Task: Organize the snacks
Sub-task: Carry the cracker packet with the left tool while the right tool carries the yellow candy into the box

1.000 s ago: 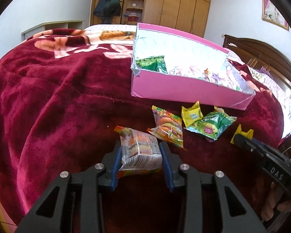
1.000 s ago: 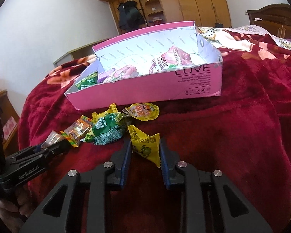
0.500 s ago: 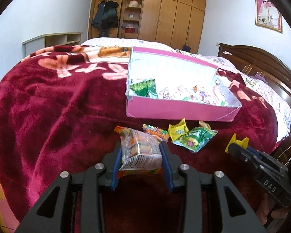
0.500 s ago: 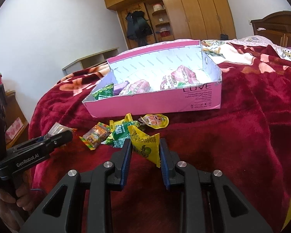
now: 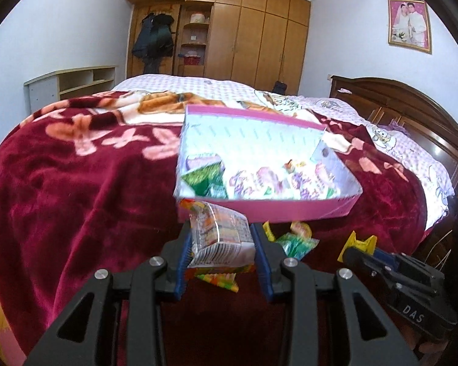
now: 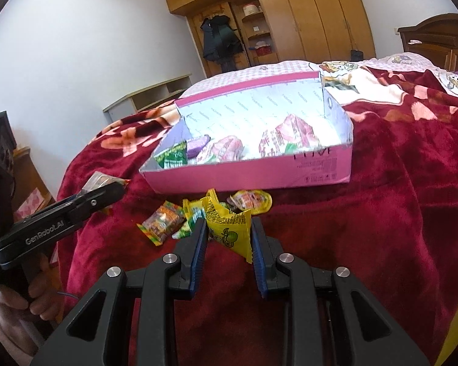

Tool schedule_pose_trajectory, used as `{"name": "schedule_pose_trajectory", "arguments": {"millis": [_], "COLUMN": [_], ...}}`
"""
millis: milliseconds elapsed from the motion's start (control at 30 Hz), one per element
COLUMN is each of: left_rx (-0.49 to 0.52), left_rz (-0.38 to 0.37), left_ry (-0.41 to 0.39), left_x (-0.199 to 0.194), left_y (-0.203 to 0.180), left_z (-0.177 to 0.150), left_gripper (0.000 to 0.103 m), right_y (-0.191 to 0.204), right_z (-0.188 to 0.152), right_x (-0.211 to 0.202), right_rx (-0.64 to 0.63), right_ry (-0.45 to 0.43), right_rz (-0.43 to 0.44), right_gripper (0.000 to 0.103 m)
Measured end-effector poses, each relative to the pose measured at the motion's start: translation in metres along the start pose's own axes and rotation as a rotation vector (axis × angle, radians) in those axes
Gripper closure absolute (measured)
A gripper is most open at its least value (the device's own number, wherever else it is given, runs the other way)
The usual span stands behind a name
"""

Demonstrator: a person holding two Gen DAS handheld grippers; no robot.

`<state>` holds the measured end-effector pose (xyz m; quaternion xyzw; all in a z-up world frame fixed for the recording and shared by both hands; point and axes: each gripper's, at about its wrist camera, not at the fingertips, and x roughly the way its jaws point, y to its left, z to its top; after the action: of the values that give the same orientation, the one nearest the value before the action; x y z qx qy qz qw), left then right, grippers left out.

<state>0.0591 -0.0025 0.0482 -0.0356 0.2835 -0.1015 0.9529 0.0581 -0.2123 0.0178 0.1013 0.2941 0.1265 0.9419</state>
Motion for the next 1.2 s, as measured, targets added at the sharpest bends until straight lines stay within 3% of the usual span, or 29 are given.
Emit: {"name": "schedule_pose_trajectory", "arguments": {"millis": [600, 1200], "left_rx": [0.047, 0.042], "left_rz": [-0.039, -0.038], "left_ry": [-0.039, 0.007], "left_x": [0.042, 0.102], "left_y": [-0.027, -0.033], "left_z": [0.059, 0.09], "left_gripper": [0.065, 0.065], "right_y": [-0.014, -0.042], "right_z": [0.05, 0.102], "right_x": [0.006, 0.038], "right_rx": [0.011, 0.005], "right_ry": [-0.033, -0.057], "right_rz": [-0.025, -0.087], "right_gripper": [0.074, 0.074]}}
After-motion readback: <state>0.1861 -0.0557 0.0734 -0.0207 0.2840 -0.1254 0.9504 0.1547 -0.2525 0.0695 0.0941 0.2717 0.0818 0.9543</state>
